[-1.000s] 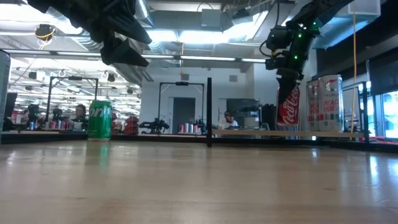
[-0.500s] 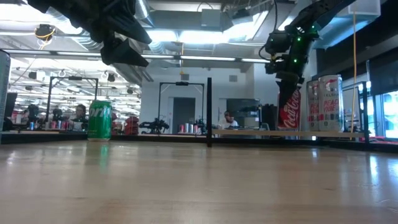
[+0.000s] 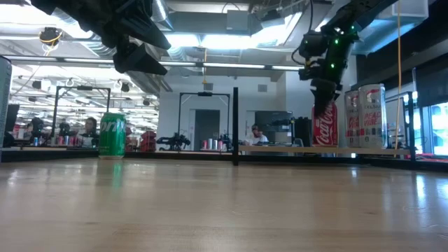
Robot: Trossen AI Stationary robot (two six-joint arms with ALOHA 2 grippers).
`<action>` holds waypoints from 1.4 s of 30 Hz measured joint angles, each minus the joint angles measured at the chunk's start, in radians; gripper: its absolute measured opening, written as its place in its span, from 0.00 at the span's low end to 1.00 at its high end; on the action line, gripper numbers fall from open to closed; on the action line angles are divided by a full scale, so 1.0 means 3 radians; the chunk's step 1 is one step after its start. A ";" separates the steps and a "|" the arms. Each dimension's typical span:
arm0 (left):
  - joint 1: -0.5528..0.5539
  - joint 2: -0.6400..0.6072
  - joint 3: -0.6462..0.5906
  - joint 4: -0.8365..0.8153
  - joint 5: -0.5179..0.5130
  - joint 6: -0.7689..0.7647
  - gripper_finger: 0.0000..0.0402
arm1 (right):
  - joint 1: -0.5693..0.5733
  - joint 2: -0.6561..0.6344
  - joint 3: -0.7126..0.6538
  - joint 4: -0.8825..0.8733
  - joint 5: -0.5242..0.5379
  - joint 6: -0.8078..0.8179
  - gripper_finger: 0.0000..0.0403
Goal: Place canned beverage on shelf
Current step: Put the top red soda can on the shelf, then put the top red soda can on the shelf aligned with the other red soda can
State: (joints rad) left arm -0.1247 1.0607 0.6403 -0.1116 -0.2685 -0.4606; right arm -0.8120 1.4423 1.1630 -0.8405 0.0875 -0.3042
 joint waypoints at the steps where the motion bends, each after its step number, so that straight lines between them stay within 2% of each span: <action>1: -0.0001 0.0000 0.0000 0.0001 0.0001 0.0000 0.83 | 0.0001 -0.0004 0.0067 -0.0019 -0.0001 0.0001 0.94; 7: 0.0000 -0.0001 0.0000 0.0001 0.0024 -0.0001 0.83 | 0.0021 -0.0009 0.0551 -0.0366 -0.0181 0.0026 0.93; 12: -0.0001 -0.0001 0.0000 0.0003 0.0114 -0.0100 0.83 | 0.0254 -0.0114 0.0864 -0.0549 -0.0299 0.0142 0.93; 18: -0.0002 -0.0003 0.0001 0.0006 0.0301 -0.0182 0.83 | 0.0805 -0.0323 0.0936 -0.0525 -0.0349 0.0518 0.93; 21: -0.0002 -0.0003 0.0063 -0.0021 0.0336 -0.0200 0.83 | 0.1102 -0.0389 0.0936 -0.0510 -0.0492 0.0756 0.93; 25: -0.0002 -0.0004 0.0340 -0.0115 0.0357 -0.0075 0.83 | 0.1494 -0.0407 0.0936 -0.0497 -0.0656 0.1116 0.93; 30: -0.0002 -0.0005 0.0809 -0.0638 0.0451 0.0121 0.83 | 0.1948 -0.0406 0.0936 -0.0518 -0.0727 0.1583 0.93; 36: -0.0009 -0.0008 0.1194 -0.1369 0.0456 0.0148 0.83 | 0.2487 -0.0462 0.0934 -0.0903 -0.0709 0.2275 0.93; 42: -0.0149 -0.0005 0.1150 -0.1460 0.0491 0.0172 0.83 | 0.2995 -0.0565 0.0933 -0.1423 -0.0635 0.2956 0.93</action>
State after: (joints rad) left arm -0.1693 1.0592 0.9853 -0.5497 -0.1214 -0.4091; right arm 0.0865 1.2728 1.4429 -1.2676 -0.1031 0.5826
